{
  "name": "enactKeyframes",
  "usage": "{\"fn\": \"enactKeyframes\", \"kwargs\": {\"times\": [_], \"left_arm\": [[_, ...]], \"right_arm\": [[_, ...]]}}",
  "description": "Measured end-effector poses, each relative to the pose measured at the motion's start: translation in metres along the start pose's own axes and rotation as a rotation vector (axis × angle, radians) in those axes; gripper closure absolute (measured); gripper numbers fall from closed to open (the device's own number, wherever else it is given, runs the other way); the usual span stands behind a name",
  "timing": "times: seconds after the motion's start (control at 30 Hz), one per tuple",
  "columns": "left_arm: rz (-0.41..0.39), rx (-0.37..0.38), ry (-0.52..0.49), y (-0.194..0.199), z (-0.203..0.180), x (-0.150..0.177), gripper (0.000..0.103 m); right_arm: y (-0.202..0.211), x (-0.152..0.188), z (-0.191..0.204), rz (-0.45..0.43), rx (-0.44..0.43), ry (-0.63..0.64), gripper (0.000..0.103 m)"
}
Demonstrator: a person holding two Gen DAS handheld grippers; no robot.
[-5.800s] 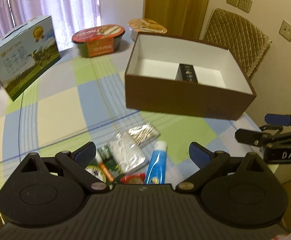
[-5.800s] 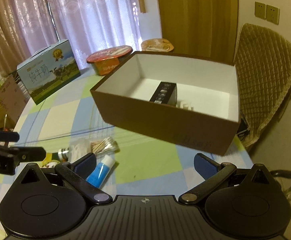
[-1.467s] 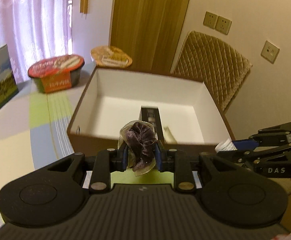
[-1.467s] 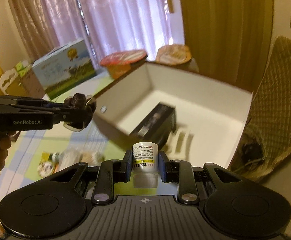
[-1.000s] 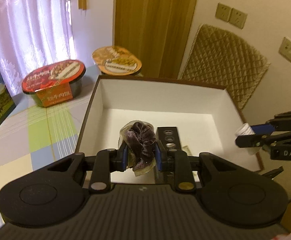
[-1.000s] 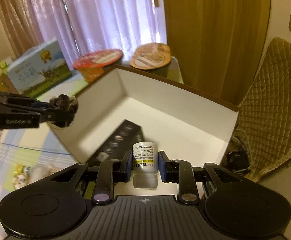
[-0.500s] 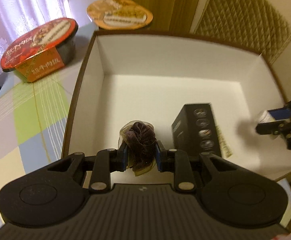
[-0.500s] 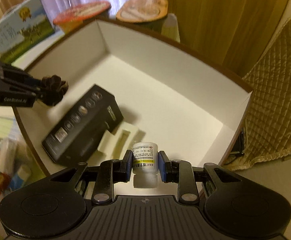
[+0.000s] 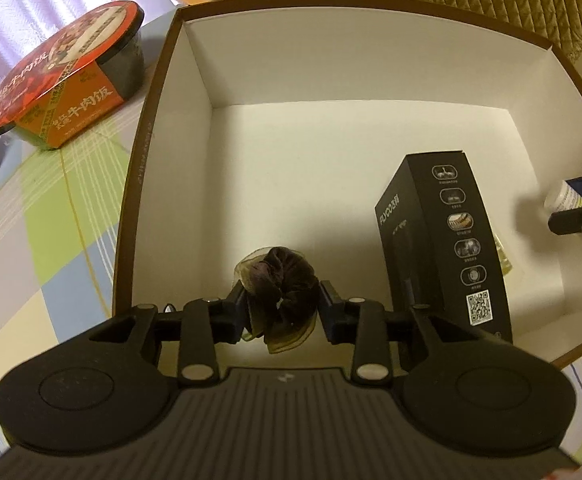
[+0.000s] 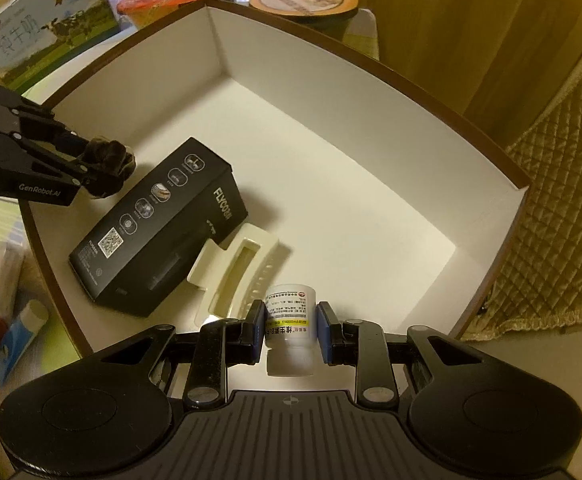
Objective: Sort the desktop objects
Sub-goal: 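Carry the pill bottle and scrunchie over the cardboard box with both tools, then release the pill bottle and scrunchie into the cardboard box, then withdraw both tools from the cardboard box toward the remaining items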
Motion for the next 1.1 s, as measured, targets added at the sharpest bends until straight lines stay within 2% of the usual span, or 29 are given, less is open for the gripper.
{"fn": "enactKeyframes", "kwargs": {"times": [0.37,0.57,0.63,0.67,0.7,0.83,0.9,1.0,1.1], "left_arm": [[0.014,0.049,-0.024,0.004,-0.013,-0.001,0.042],[0.008,0.05,-0.038,0.007,-0.02,-0.002,0.035],[0.004,0.054,-0.034,0.009,-0.02,-0.003,0.034],[0.001,0.057,-0.034,0.01,-0.021,-0.004,0.033],[-0.001,0.059,-0.033,0.011,-0.021,-0.004,0.032],[-0.015,0.043,-0.046,0.017,-0.021,-0.004,0.015],[-0.023,0.039,-0.051,0.021,-0.021,-0.003,0.015],[-0.03,0.038,-0.039,0.027,-0.017,-0.001,0.015],[-0.038,0.033,-0.034,0.035,-0.015,0.001,0.012]], "right_arm": [[-0.004,0.001,0.002,-0.002,0.006,0.092,0.079],[-0.001,0.003,0.007,-0.011,-0.013,0.139,0.077],[0.001,0.004,0.009,-0.013,-0.018,0.146,0.064],[0.003,0.004,0.01,-0.015,-0.022,0.15,0.047],[0.005,0.004,0.011,-0.027,-0.02,0.157,0.034],[0.015,0.004,0.017,-0.062,-0.018,0.184,0.019],[0.02,0.004,0.021,-0.079,-0.025,0.186,0.009],[0.025,0.004,0.022,-0.094,-0.017,0.172,0.002],[0.028,0.004,0.021,-0.104,-0.014,0.154,0.002]]}}
Point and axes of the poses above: each gripper's, at about its wrist camera, not at the fingertips, and y roughly against the way its jaws point, z to its left, x to its underside, the point moved 10 cm from there along -y, roughly the way its jaws point, and after that the axes turned 8 degrees about x, right-handed, at the moved point
